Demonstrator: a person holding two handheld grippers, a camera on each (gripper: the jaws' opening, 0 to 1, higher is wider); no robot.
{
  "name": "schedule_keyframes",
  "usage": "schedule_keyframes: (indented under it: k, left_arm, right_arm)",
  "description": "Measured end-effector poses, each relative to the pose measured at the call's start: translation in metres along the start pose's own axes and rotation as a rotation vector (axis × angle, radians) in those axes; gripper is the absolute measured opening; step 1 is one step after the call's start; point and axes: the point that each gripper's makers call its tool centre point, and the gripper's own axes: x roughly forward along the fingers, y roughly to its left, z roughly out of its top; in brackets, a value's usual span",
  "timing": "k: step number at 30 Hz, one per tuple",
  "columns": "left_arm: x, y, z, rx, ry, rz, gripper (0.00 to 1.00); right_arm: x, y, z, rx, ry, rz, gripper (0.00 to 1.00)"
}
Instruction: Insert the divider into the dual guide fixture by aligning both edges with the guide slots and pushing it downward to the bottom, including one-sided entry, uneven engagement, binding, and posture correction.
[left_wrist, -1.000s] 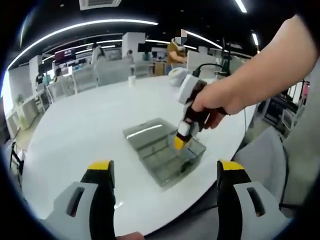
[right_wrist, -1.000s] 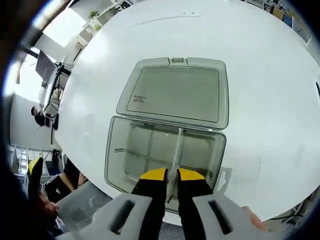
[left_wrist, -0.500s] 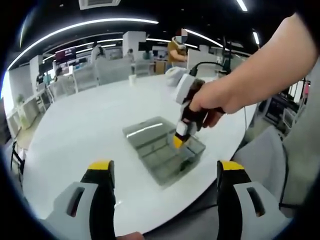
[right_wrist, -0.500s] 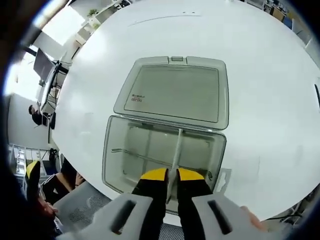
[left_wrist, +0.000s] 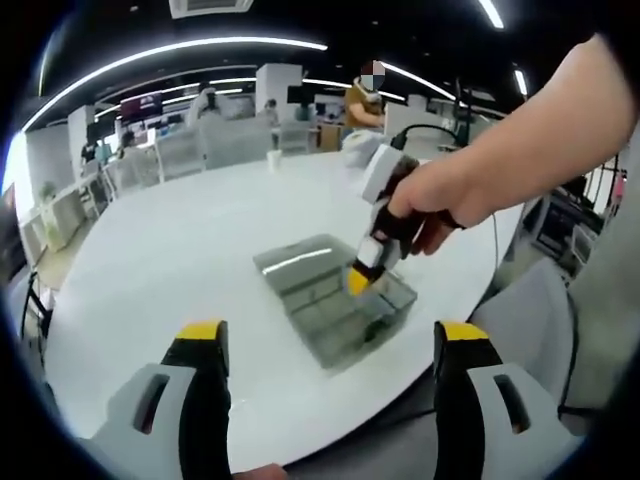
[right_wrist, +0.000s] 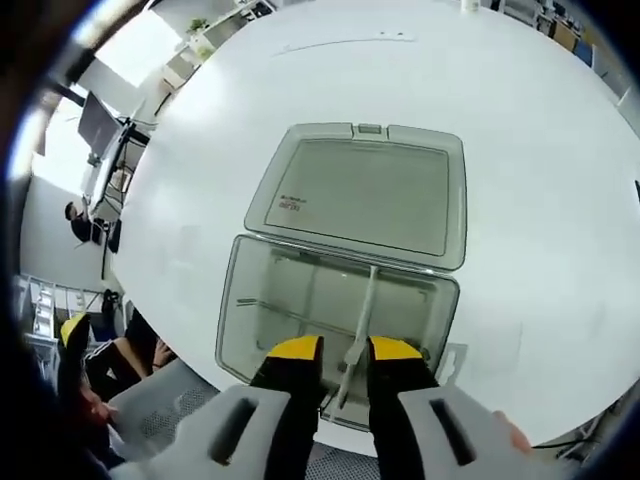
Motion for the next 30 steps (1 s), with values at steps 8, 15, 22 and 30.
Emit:
schedule_keyframes:
  k: [8,15,22,30]
  left_arm:
    - [-0.001,0.002,0.0,0.003,0.003,0.002,0.83]
    - [-0.001,0.004,-0.005,-0.007,0.016,0.0,0.83]
    - [0.001,0.006,-0.006,-0.011,0.023,0.002,0.82]
    - [0.003,0.01,-0.012,-0.019,0.049,0.007,0.82]
  right_arm:
    - [-0.013,0.005,-0.001,-0.038,-0.025,0.053,0.17]
    - [-0.025,0.012,-0.008,-0.048,-0.055,0.118,0.2]
    - [-0.032,0.012,-0.014,-0.061,-0.076,0.163,0.2]
    - [-0.036,0.017,-0.016,-0.095,-0.111,0.228,0.23]
